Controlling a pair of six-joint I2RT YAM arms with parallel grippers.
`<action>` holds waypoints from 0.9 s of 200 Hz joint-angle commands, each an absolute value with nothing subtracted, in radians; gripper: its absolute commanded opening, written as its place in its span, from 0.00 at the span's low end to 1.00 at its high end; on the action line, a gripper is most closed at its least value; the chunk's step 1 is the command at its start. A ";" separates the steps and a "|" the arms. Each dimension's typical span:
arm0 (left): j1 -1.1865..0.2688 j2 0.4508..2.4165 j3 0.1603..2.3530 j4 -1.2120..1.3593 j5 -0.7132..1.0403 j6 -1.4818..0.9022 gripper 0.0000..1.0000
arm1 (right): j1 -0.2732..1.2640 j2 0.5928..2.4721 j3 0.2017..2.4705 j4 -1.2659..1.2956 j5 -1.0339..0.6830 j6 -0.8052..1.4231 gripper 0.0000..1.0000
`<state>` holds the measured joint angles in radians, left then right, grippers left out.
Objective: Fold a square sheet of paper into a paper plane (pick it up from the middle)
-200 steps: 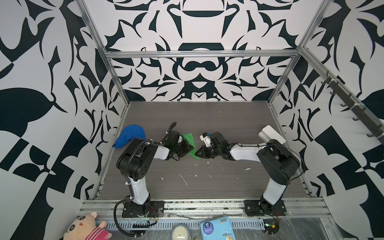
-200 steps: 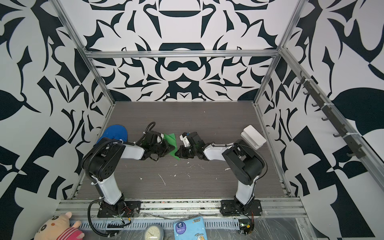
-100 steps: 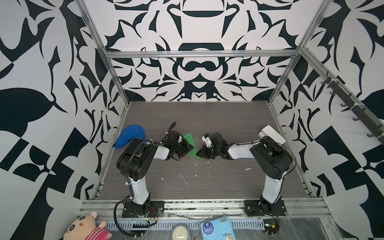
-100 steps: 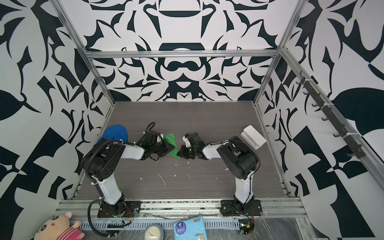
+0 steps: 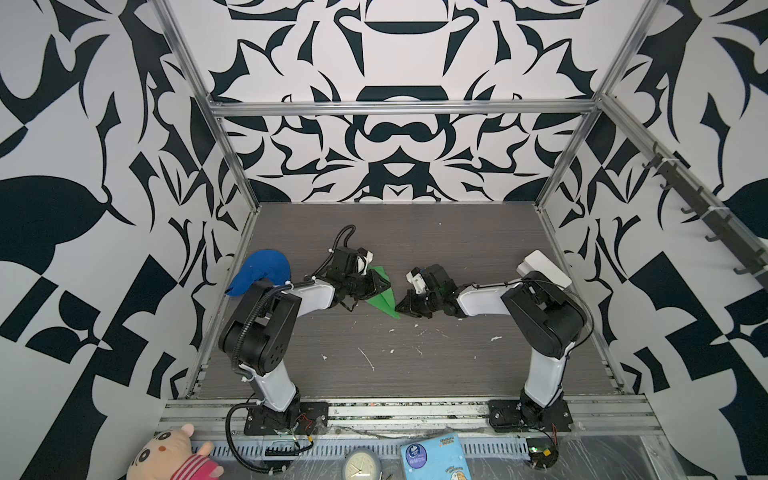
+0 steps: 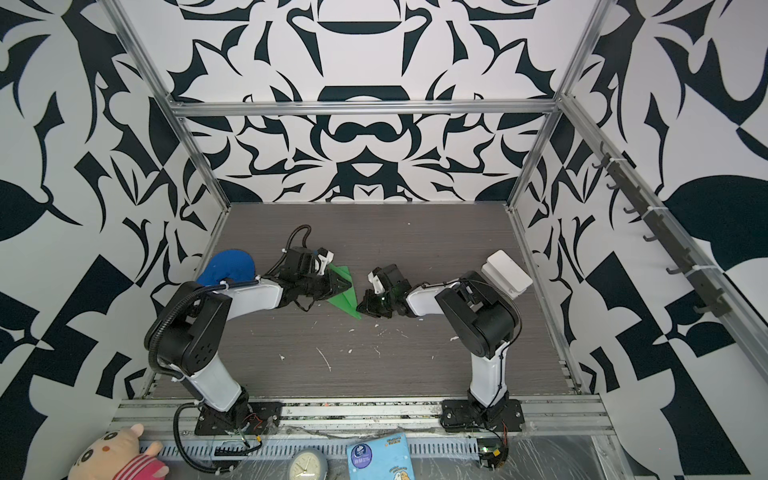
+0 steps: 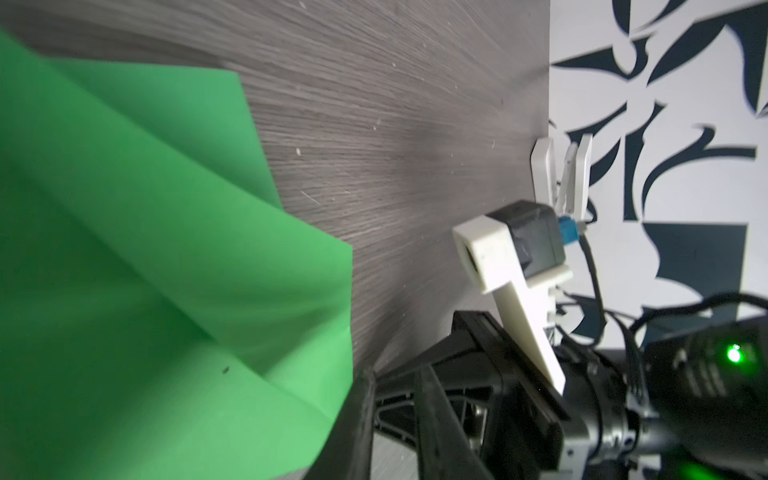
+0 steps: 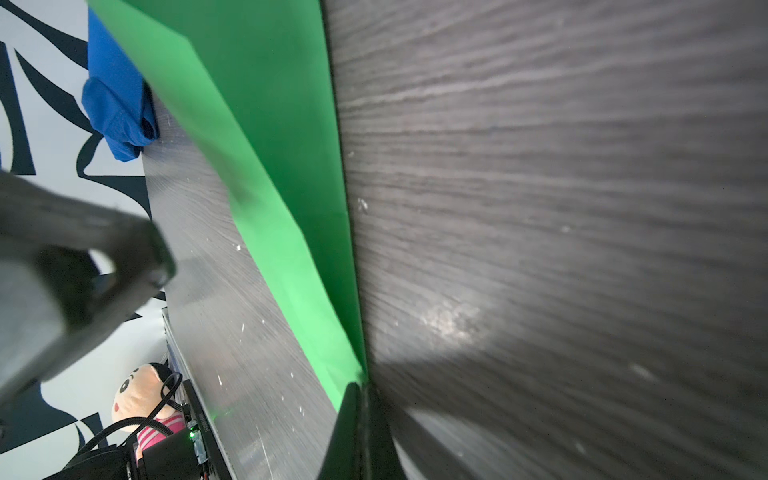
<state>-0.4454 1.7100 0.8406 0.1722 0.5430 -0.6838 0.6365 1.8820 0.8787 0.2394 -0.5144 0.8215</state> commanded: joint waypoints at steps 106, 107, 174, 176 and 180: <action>-0.480 1.826 0.908 -0.002 0.541 -0.475 0.07 | 0.634 1.891 0.898 0.134 -0.474 0.802 0.00; -0.480 1.827 0.908 -0.002 0.538 -0.475 0.07 | 0.634 1.892 0.898 0.134 -0.473 0.802 0.00; -0.481 1.851 0.896 0.014 0.464 -0.518 0.06 | 0.636 1.868 0.912 0.132 -0.478 0.786 0.00; -0.480 1.852 0.895 0.015 0.463 -0.520 0.07 | 0.636 1.866 0.913 0.132 -0.479 0.785 0.00; -0.481 1.855 0.894 0.015 0.461 -0.521 0.06 | 0.637 1.860 0.915 0.132 -0.477 0.781 0.00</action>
<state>-0.4789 1.8278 0.8879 0.0196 0.5083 -0.5083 0.6365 1.8820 0.8989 0.1967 -0.5117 0.8089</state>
